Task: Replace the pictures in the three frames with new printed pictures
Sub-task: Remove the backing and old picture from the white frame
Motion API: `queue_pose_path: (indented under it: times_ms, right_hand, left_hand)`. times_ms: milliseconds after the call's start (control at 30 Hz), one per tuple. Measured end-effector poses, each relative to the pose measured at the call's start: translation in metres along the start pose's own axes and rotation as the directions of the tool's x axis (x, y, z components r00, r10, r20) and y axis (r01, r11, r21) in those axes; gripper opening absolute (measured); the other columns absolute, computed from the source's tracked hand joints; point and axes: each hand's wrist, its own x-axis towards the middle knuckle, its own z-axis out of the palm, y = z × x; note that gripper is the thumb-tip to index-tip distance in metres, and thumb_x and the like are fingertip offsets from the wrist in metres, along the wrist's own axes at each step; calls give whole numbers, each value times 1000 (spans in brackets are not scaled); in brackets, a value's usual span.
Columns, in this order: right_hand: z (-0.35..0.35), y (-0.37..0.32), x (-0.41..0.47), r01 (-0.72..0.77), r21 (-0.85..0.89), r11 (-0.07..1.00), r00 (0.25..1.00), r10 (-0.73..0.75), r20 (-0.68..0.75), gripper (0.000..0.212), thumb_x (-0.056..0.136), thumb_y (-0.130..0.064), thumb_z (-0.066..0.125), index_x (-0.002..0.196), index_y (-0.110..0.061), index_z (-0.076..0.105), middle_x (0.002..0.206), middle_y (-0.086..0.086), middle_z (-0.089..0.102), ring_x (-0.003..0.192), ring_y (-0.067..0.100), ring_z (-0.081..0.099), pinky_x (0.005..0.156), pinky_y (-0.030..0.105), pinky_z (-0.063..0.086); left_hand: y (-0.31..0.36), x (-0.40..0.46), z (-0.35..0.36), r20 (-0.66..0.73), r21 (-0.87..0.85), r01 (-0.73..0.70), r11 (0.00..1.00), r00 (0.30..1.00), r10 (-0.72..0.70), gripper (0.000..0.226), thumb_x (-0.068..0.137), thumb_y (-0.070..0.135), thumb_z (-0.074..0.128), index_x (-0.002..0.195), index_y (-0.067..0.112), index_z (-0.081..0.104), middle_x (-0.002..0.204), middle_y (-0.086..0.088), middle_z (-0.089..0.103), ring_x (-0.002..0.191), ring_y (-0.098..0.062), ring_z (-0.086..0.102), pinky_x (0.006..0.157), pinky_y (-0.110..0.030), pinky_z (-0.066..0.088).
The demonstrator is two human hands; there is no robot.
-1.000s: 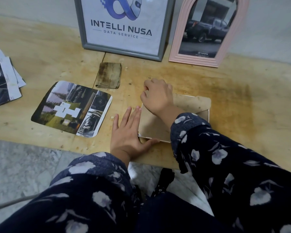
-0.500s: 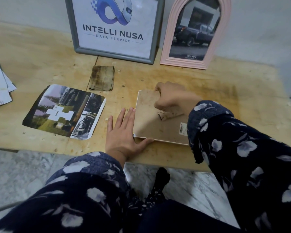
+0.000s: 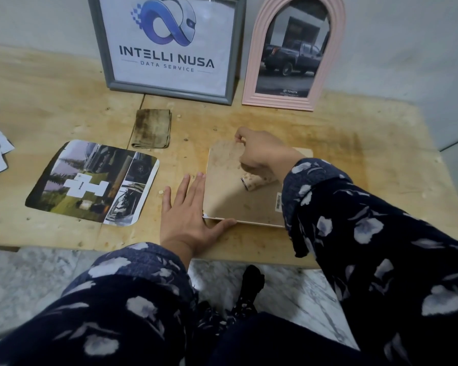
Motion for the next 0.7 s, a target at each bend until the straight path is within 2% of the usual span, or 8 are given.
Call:
queue_pose_path:
  times_ms: [67,133,200,267,333,400,533,700]
  right_hand:
    - [5,6,0,-3,61,998,1000,3,-6,51,82,-13,59,127,-31,44,117,1,59,99,24,56,85,37,45]
    - [4,17,-5,-19,36,999,999,20,-47,51,85,-36,60,133,-30,44,132,1,52,120,26,47,104,46,35]
    - [-1,32,-12,-68,-88,994,997,65,-35,64,83,-57,56,138,-29,42,140,2,46,130,29,39,108,50,28]
    - [-8,48,-17,-109,-164,980,992,119,51,78,76,-68,57,142,-30,37,145,3,39,133,31,36,109,53,24]
    - [-14,58,-19,-123,-141,982,979,143,143,88,69,-66,67,143,-33,32,145,3,35,133,34,35,112,58,17]
    - [-18,62,-20,-113,-103,988,974,131,187,92,65,-55,76,142,-35,29,142,4,37,130,35,38,111,61,18]
    - [-15,58,-25,-100,-81,992,991,106,79,86,68,-38,82,139,-34,32,136,3,44,126,33,44,112,61,13]
    - [-12,53,-33,-85,-152,985,996,82,-26,86,65,-40,83,136,-34,34,131,4,48,121,32,48,113,61,8]
  left_hand:
    - [0,-1,0,-6,-2,-9,1000,1000,9,112,69,94,8,152,22,-15,161,12,-11,146,-10,-18,119,-48,-7]
    - [-1,-1,0,-11,-5,-12,1000,1000,12,111,69,93,9,152,22,-14,161,12,-10,147,-10,-17,119,-48,-6]
    - [-2,-1,1,-17,-15,-15,1000,1000,15,111,70,93,11,153,22,-13,161,12,-9,147,-10,-15,119,-48,-7]
    - [-3,-1,2,-30,-27,-22,999,999,21,111,70,92,12,153,22,-11,161,11,-7,147,-10,-13,119,-48,-7]
    - [-4,-1,3,-41,-28,-25,999,999,24,111,71,92,14,153,22,-10,161,10,-5,148,-11,-12,119,-47,-6]
    - [-3,0,4,-53,-24,-30,999,998,29,110,71,91,14,154,21,-8,161,10,-3,148,-11,-11,119,-47,-6]
    - [-3,0,5,-70,-14,-30,999,997,29,110,72,91,14,154,20,-5,161,9,-1,148,-11,-9,119,-47,-4]
    - [-4,0,7,-83,-13,-31,999,996,30,111,72,91,16,154,19,-2,162,9,3,149,-11,-6,119,-48,-2]
